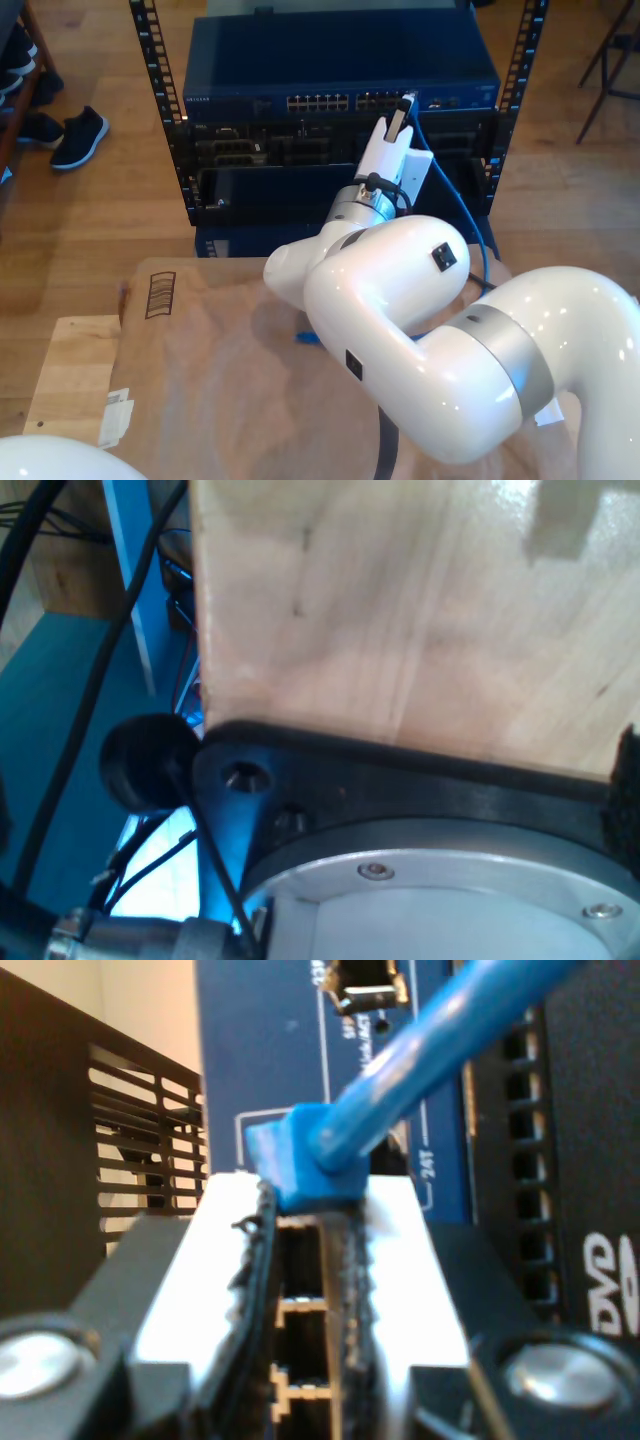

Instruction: Grab the cable and plug it in

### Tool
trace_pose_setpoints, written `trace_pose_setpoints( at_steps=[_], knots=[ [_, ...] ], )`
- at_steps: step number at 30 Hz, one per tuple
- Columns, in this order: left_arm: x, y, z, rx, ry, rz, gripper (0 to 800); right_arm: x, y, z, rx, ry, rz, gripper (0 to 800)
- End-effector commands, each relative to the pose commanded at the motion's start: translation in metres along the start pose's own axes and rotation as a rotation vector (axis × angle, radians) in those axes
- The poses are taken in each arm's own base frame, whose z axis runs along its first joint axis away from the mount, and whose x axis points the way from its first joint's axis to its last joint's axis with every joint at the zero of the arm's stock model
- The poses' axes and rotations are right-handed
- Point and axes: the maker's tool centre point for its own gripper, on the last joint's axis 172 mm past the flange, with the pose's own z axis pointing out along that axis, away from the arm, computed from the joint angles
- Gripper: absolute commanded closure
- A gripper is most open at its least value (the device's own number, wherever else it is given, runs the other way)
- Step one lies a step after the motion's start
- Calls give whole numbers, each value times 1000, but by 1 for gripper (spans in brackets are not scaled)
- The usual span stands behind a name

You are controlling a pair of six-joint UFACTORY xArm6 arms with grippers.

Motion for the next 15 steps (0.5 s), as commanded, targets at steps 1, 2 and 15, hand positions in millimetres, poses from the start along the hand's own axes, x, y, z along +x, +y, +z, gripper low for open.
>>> trace_pose_setpoints(
  at_steps=[1, 2, 15],
  knots=[
    [0, 0, 0, 0, 0, 0, 0, 1, 1, 1, -1, 1, 0, 800],
    [0, 0, 0, 0, 0, 0, 0, 0, -1, 1, 0, 0, 4, 800],
    [0, 0, 0, 0, -2, 0, 0, -2, 6, -10, -21, -19, -20, 671]
  ],
)
